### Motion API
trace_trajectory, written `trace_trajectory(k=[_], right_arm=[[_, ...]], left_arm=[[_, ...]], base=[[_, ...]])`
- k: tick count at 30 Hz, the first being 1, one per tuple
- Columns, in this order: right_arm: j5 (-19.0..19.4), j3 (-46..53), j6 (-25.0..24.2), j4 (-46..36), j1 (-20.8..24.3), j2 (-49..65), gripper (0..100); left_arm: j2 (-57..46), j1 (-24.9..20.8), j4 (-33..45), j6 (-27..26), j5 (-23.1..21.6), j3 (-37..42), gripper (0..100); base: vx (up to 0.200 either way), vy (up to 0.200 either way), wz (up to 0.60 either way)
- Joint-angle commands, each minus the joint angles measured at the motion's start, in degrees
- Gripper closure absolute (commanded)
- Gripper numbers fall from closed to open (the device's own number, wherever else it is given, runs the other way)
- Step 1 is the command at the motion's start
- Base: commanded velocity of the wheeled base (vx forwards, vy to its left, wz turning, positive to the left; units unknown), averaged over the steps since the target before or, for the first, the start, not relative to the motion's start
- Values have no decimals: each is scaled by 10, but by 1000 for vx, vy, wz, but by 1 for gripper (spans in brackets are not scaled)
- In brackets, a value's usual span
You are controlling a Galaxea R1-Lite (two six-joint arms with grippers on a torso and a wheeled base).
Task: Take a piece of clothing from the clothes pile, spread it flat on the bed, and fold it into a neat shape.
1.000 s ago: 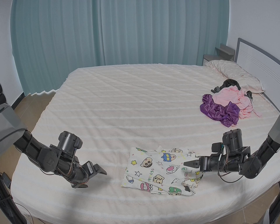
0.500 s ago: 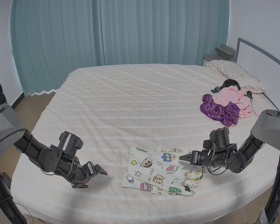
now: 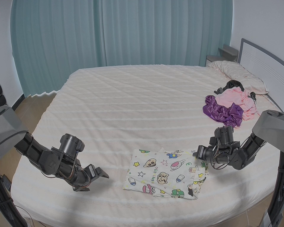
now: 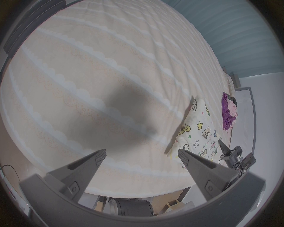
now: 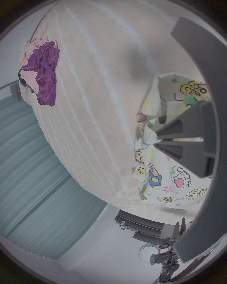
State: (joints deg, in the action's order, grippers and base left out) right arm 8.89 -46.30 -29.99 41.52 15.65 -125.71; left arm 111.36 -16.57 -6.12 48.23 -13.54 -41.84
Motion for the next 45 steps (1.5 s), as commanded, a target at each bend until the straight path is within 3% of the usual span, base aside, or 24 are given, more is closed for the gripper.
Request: trace_trajectory(k=[1, 15, 16, 22, 29, 35, 42, 45], right_arm=[[0, -30, -6, 1, -12, -15, 100], [0, -81, -16, -7, -13, -48, 100], [0, -79, -16, -7, -13, -49, 0], [0, -69, -17, -5, -20, -39, 0], [1, -7, -17, -5, -15, 53, 0], [-13, 76, -17, -7, 50, 131, 0], [-45, 93, -20, -7, 118, 143, 0], [-46, 94, -60, -9, 158, 133, 0]], left_arm=[[5, -2, 1, 0, 0, -1, 0], [11, -4, -1, 0, 1, -1, 0], [11, -4, 0, 0, 1, -1, 0], [11, -4, 0, 0, 1, -1, 0], [15, -4, -1, 0, 1, -1, 0], [14, -4, 0, 0, 1, -1, 0], [12, -5, 1, 0, 1, -1, 0], [14, -9, 2, 0, 1, 0, 0]], base=[[0, 0, 0], [0, 0, 0], [0, 0, 0], [0, 0, 0], [0, 0, 0], [0, 0, 0], [0, 0, 0], [0, 0, 0]])
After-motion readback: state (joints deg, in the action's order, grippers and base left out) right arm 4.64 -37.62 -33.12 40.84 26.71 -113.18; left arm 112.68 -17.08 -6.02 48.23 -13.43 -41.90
